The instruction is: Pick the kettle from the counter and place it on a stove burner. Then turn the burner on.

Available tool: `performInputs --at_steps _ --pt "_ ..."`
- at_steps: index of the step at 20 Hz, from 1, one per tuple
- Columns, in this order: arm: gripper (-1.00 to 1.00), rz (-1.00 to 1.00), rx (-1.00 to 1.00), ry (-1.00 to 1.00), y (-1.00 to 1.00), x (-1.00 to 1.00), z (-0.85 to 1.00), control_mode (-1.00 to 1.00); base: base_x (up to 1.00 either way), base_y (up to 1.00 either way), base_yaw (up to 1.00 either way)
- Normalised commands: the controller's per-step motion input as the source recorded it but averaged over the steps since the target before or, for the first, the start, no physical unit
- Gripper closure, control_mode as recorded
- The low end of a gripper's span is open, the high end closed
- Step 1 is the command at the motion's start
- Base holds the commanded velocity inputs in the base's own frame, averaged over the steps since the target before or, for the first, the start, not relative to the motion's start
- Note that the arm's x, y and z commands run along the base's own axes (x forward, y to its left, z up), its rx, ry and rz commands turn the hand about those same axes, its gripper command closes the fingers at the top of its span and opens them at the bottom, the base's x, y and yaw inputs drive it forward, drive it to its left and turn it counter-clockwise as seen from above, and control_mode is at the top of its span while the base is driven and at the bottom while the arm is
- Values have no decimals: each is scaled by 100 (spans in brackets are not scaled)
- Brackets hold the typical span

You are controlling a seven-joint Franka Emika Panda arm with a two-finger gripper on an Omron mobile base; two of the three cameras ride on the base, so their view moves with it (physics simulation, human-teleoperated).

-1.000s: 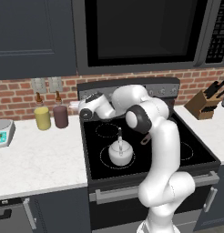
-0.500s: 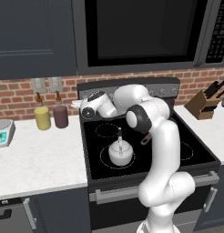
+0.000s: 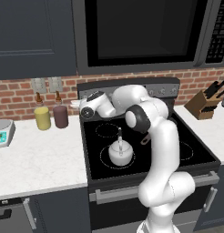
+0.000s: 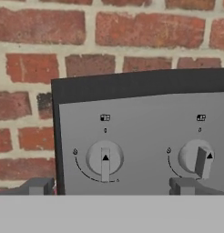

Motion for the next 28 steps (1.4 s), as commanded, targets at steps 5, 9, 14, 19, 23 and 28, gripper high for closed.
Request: performInputs --at_steps 5,9,14,19,23,28 --pt "-100 0 0 0 2 2 0 -100 0 0 0" --pt "-100 0 0 0 0 10 0 -100 0 0 0" --pt "-100 0 0 0 0 11 0 -100 0 0 0" --pt "-100 0 0 0 0 6 0 -100 0 0 0" --pt "-100 0 0 0 0 15 -3 -100 0 0 0" --pt "-100 0 0 0 0 12 -3 -100 0 0 0"
